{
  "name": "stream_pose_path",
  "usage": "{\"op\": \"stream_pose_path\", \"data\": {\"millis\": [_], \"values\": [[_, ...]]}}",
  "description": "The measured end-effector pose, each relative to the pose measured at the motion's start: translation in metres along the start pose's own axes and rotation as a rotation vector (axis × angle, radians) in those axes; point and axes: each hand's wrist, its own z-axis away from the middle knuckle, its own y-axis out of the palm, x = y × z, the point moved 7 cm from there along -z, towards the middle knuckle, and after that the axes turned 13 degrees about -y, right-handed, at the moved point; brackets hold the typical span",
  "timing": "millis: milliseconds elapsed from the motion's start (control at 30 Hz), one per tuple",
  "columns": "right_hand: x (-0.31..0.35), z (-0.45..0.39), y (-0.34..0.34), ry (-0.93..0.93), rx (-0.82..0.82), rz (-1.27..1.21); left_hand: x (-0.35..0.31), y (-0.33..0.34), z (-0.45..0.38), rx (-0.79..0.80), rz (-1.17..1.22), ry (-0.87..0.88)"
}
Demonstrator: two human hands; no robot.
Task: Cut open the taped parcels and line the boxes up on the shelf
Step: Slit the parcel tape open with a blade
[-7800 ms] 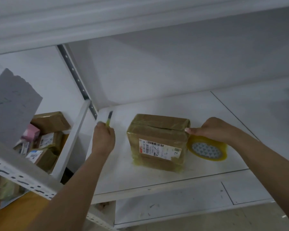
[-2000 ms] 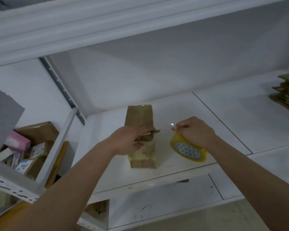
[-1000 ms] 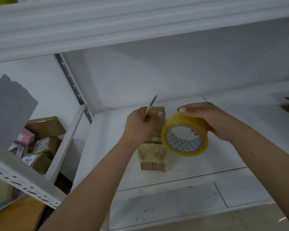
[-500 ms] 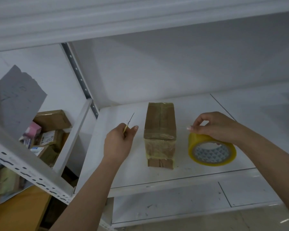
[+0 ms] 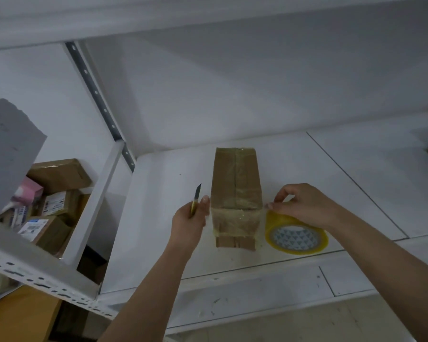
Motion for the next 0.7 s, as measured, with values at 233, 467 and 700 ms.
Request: {"op": "stream_pose_path", "data": {"millis": [233,467,700], "values": [[-0.006,0.002,0.010,0.001,-0.024,-0.055,0.024,0.040,0.011,0.145,0.119,-0.193],[-0.008,0.006,0.006,0.024,-0.039,-0.051,-0.021,-0.006,-0.006,0.044,0.017,-0.028],[0.002,0.002,0.012,0.019,-0.043,-0.219,-0.125,0.043,0.029,0.426,-0.283,0.338]]}}
